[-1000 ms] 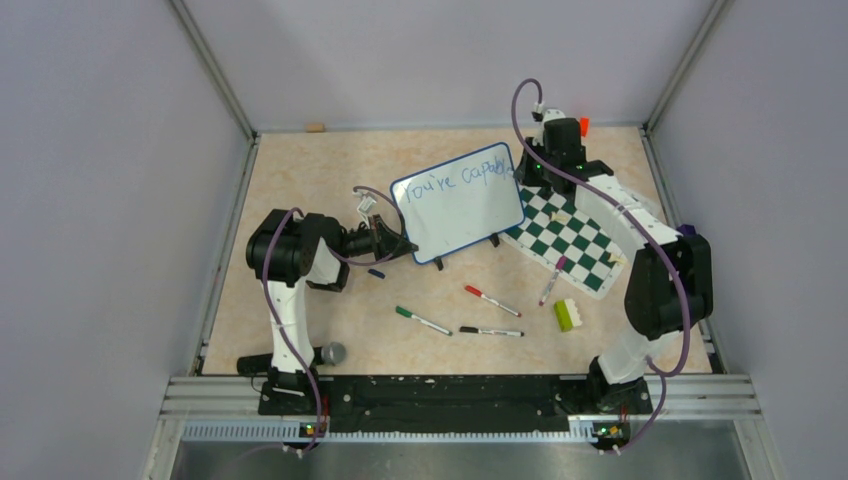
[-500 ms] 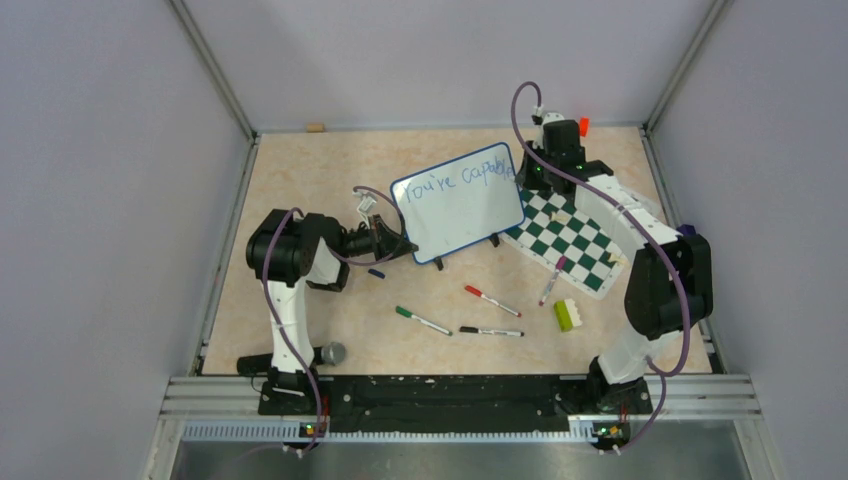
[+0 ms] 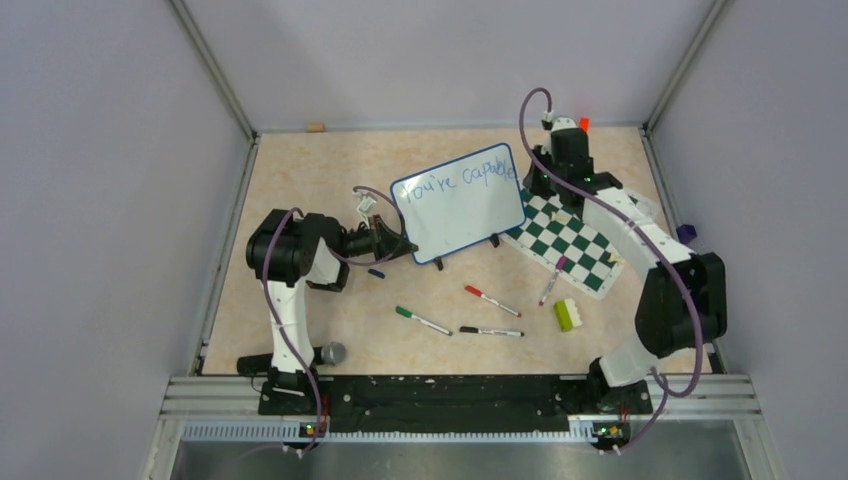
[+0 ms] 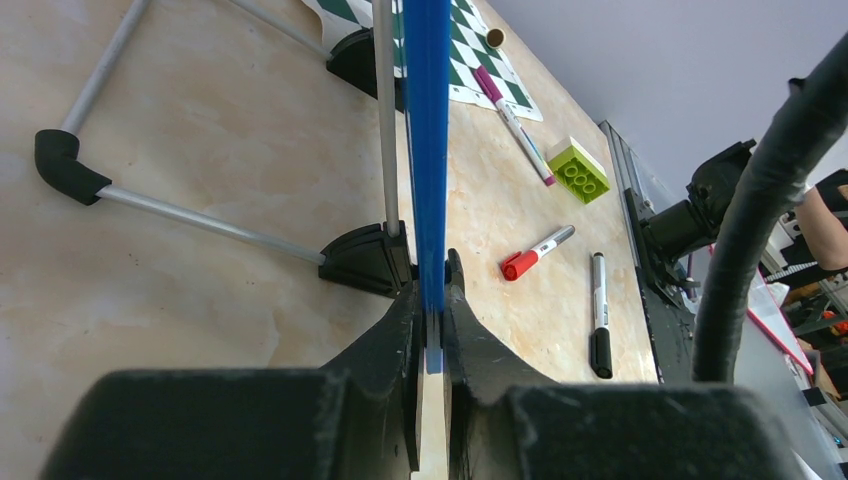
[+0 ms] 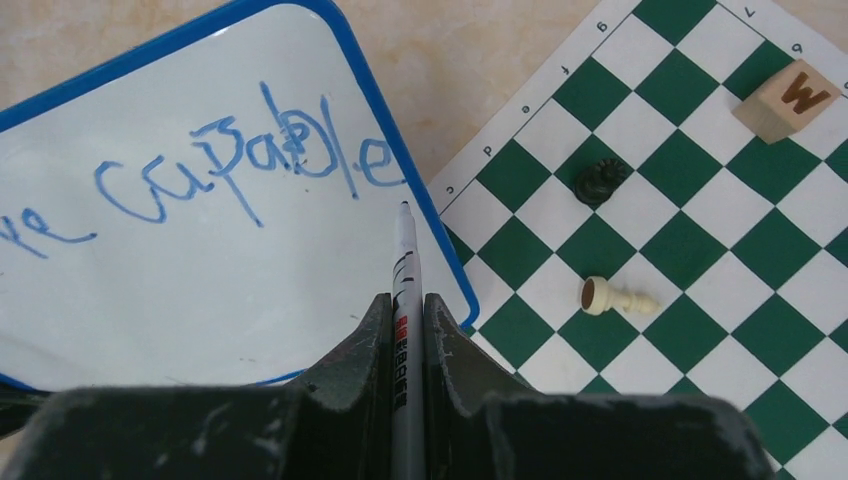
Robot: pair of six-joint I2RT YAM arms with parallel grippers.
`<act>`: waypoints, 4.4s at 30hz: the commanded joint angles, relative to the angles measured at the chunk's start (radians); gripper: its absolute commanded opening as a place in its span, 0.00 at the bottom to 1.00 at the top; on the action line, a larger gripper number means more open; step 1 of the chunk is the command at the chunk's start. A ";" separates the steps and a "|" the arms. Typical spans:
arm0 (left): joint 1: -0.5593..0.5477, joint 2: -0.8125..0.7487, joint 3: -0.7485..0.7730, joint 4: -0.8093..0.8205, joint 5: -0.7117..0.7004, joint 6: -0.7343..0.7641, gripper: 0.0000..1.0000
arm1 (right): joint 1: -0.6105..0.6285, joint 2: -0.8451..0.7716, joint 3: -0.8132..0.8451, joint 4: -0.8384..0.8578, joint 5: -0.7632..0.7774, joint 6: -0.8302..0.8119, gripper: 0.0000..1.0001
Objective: Write a sentence on the whiteboard
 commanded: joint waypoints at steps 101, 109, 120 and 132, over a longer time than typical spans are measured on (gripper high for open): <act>0.002 -0.032 0.000 0.075 0.046 0.020 0.07 | 0.639 -0.079 -0.178 0.297 0.383 0.034 0.00; 0.002 -0.027 -0.001 0.075 0.048 0.021 0.07 | 0.655 -0.022 -0.126 0.282 0.413 0.035 0.00; 0.002 -0.027 0.001 0.075 0.049 0.020 0.07 | 0.662 0.042 -0.087 0.274 0.405 0.022 0.00; 0.003 -0.029 -0.001 0.075 0.049 0.020 0.07 | 0.661 0.111 -0.017 0.246 0.449 0.009 0.00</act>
